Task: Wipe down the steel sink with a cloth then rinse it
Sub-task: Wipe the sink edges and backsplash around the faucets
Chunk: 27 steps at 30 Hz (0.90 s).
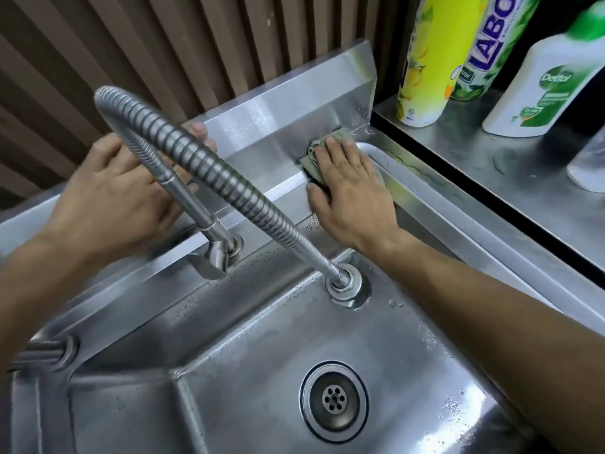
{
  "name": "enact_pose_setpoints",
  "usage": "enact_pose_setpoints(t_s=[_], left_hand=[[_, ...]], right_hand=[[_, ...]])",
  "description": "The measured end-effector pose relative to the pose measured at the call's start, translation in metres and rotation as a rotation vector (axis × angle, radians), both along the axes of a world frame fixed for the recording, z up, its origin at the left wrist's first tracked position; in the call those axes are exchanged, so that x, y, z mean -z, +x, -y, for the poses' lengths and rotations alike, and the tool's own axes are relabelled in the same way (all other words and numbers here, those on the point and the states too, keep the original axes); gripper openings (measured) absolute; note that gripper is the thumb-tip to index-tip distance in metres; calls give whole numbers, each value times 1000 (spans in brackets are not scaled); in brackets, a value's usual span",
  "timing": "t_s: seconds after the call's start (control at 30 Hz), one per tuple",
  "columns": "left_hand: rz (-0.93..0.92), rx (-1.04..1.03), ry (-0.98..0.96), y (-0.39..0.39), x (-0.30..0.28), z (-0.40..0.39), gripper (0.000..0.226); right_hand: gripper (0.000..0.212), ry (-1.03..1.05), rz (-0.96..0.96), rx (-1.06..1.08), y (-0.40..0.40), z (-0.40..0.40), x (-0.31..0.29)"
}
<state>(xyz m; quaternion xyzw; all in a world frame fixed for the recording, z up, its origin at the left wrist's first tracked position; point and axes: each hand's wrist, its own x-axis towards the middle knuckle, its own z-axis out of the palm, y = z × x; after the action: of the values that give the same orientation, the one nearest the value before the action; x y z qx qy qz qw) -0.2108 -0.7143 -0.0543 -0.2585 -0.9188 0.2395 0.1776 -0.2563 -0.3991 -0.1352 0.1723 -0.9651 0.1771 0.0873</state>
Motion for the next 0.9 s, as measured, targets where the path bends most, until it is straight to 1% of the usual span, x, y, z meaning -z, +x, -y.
enact_pose_setpoints(t_s=[0.03,0.1,0.17,0.2,0.27,0.33,0.37,0.4,0.43,0.5,0.57,0.6,0.63,0.67,0.73,0.8,0.83,0.9], left_hand=[[26,27,-19,-4,-3,0,61],[-29,69,-8,-12,-13,-9,61],[-95,122,-10,-26,-21,-25,60],[-97,141,-28,-33,-24,-34,60],[-66,168,-70,-44,-25,-44,63],[-32,181,-99,-48,-27,-50,66],[-27,190,-106,-49,-27,-52,67],[-31,205,-118,-50,-30,-55,67],[-40,228,-142,-53,-33,-57,68],[-60,283,-223,-65,-43,-61,68],[-52,334,-288,-75,-49,-62,69],[-41,345,-296,-77,-49,-62,68],[-31,346,-291,-77,-49,-63,66],[-21,339,-280,-76,-48,-64,65],[-2,331,-262,-72,-48,-66,64],[10,342,-246,-72,-48,-68,64],[14,343,-238,-72,-49,-68,64],[15,340,-232,-71,-48,-68,64]], right_hand=[[65,-1,4,29,0,1,1],[64,-49,44,95,1,13,1],[59,-109,49,65,4,24,-1],[57,-121,35,-13,5,25,0],[57,-112,56,-255,7,22,2],[57,-37,62,-468,3,16,4],[56,5,41,-514,-1,13,5],[56,30,18,-505,-2,10,6],[55,31,0,-443,-2,8,6],[57,-12,-17,-210,3,8,7],[61,-54,20,11,7,19,5],[62,-95,56,56,8,26,5],[62,-152,84,42,10,32,3],[61,-208,88,-30,11,34,1],[61,-242,74,-291,13,34,2],[62,-146,39,-550,15,34,8],[62,-82,5,-623,13,36,10],[61,38,-60,-671,11,40,7]])
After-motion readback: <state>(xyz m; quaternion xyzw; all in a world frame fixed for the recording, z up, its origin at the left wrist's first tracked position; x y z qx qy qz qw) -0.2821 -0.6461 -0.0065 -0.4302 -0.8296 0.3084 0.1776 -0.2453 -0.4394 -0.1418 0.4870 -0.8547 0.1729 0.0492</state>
